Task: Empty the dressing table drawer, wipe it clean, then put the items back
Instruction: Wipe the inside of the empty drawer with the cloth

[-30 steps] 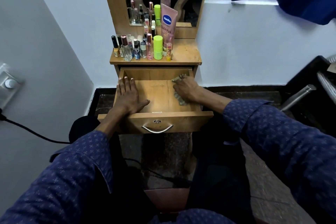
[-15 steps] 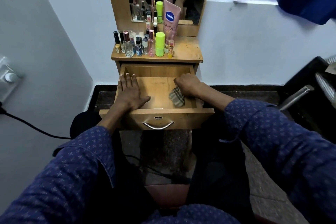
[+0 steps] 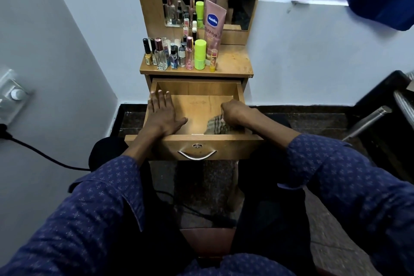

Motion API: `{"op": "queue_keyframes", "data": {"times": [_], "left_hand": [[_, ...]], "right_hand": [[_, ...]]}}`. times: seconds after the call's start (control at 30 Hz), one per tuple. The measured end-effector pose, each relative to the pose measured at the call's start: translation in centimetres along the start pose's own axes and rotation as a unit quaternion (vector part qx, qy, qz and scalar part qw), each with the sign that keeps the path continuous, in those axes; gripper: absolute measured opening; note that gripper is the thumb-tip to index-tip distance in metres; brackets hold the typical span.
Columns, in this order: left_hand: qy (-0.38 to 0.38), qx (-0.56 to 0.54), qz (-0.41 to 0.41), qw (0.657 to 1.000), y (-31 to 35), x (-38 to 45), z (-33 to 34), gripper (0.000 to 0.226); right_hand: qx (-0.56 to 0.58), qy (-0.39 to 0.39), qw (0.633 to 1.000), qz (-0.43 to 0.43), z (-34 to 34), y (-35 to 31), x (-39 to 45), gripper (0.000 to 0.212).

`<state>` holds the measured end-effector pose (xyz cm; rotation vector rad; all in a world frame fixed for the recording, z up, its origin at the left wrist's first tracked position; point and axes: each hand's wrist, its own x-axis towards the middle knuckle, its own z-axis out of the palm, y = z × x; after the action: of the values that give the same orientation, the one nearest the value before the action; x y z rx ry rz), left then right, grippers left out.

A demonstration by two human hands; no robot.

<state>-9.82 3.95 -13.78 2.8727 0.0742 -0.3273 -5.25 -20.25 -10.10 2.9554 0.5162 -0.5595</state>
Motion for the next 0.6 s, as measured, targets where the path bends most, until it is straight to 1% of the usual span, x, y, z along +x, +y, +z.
{"op": "queue_keyframes", "data": {"times": [0.1,0.13,0.23,0.4,0.53,0.6], "left_hand": [[-0.001,0.0,0.002,1.0,0.0,0.0,0.0,0.109],[-0.002,0.0,0.003,1.0,0.1,0.0,0.0,0.108],[0.002,0.008,0.0,1.0,0.1,0.0,-0.1,0.106],[-0.002,0.01,-0.004,1.0,0.2,0.0,-0.1,0.103],[-0.002,0.009,0.003,1.0,0.1,0.0,0.0,0.101],[-0.003,0.011,0.003,1.0,0.1,0.0,0.0,0.101]], "right_hand": [[-0.011,0.106,0.993,-0.041,0.0,1.0,0.6,0.029],[-0.017,0.122,0.991,-0.05,0.2,1.1,0.6,0.033],[-0.048,0.104,0.993,-0.042,1.2,0.1,0.4,0.042],[-0.035,0.018,0.999,-0.01,2.4,-1.1,0.1,0.036],[0.002,0.017,0.999,0.033,1.6,-1.5,0.5,0.036],[0.023,0.045,0.998,0.042,1.2,-1.5,1.1,0.035]]}}
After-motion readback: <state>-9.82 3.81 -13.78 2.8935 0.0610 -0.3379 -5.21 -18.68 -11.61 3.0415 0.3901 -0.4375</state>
